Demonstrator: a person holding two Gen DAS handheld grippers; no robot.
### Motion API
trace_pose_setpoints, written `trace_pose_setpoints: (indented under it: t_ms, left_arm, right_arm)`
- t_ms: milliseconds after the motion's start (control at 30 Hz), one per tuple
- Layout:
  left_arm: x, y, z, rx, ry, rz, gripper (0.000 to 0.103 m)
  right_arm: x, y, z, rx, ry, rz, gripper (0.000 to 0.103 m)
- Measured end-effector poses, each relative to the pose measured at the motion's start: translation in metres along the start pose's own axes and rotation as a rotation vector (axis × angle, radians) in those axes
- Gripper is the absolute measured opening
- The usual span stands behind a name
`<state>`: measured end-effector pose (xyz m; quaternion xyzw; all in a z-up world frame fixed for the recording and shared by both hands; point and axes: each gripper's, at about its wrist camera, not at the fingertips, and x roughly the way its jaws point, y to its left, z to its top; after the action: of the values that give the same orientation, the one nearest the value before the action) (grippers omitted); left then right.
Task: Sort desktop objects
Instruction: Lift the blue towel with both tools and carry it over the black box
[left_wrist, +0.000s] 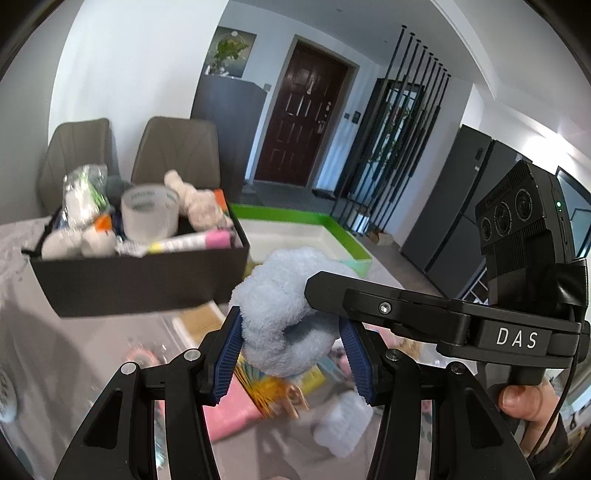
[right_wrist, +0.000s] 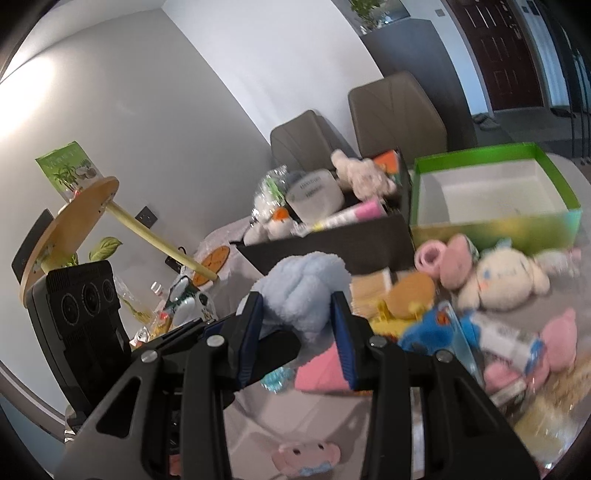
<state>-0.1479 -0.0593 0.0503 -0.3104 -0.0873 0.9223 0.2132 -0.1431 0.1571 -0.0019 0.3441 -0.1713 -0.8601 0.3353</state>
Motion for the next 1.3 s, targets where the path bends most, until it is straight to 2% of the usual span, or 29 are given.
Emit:
trace_pose_setpoints:
  t_ms: [300, 667, 967, 1300]
  left_arm:
    - [-0.003, 0.025, 0.040, 0.013, -0.051, 0.023, 0.053]
    - [0.011, 0.063, 0.081, 0.028, -0.085, 0.048, 0.053]
    - [0.036, 0.096, 0.100, 0.014, -0.098, 0.056, 0.053]
    - [0.072, 0.147, 0.100, -0.098, -0.088, 0.045, 0.053]
  right_arm:
    - [0.022, 0.020, 0.044, -0.038, -0.028, 0.030, 0.038]
    - [0.063, 0.026, 0.088, -0.051, -0.044, 0.077, 0.038]
    - [0.103, 0.015, 0.117, -0.047, -0.040, 0.102, 0.038]
    - [0.161, 0.001, 0.127, -0.048, -0.002, 0.112, 0.038]
